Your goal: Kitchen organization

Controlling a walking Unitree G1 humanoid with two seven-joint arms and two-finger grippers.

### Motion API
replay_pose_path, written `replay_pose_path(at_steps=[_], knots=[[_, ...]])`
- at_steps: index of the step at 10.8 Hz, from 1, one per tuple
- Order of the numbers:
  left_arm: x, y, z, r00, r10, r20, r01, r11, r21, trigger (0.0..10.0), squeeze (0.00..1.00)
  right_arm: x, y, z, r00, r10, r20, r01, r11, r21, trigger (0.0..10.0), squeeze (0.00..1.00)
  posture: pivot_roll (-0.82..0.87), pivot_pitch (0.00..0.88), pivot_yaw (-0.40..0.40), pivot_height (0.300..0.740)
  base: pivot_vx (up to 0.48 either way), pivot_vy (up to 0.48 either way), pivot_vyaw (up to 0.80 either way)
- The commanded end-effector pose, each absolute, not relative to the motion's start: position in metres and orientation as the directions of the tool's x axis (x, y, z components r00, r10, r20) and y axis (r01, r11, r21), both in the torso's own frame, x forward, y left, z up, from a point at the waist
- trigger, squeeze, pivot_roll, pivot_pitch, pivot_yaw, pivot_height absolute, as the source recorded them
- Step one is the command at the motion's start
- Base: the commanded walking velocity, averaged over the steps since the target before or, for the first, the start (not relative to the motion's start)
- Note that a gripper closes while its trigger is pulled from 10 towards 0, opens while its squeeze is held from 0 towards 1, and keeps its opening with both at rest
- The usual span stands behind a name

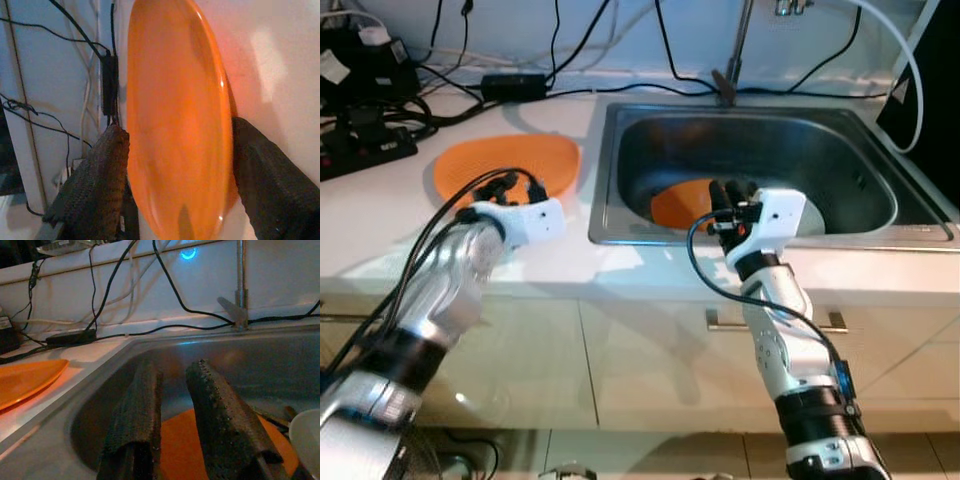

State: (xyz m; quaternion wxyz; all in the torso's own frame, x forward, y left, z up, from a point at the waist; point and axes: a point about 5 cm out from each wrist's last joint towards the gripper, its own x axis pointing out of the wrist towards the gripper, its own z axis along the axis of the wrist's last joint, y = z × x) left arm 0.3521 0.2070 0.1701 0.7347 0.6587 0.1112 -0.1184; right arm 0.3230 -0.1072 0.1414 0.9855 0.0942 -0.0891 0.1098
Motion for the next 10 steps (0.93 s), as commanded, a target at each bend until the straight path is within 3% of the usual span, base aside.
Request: replay_pose_path(at_steps=[1,3,4,10], knots=[[0.355,0.204,0.164,0.938,-0.033,-0.346,0.348,0.079,0.934,10.0,0.00,0.324,-0.108,0.144,0.963,0.190,0.194,-0.223,0.960,0.169,10.0,0.00,0.08,0.000,0.015,0.740,0.000,0.000,0.00],[0.365,0.197,0.162,0.935,-0.045,-0.351,0.353,0.068,0.933,10.0,0.00,0.324,-0.108,0.143,0.964,0.187,0.189,-0.220,0.960,0.171,10.0,0.00,0.07,0.000,0.016,0.740,0.000,0.000,0.00],[0.367,0.192,0.161,0.933,-0.061,-0.354,0.357,0.068,0.931,0.0,0.00,0.324,-0.110,0.143,0.966,0.179,0.188,-0.212,0.962,0.171,10.0,0.00,0.07,0.000,0.016,0.740,0.000,0.000,0.00],[0.373,0.185,0.156,0.926,-0.095,-0.364,0.371,0.069,0.926,0.0,0.00,0.325,-0.112,0.142,0.970,0.170,0.176,-0.201,0.964,0.173,10.0,0.00,0.06,0.000,0.018,0.740,0.000,0.000,0.00]])
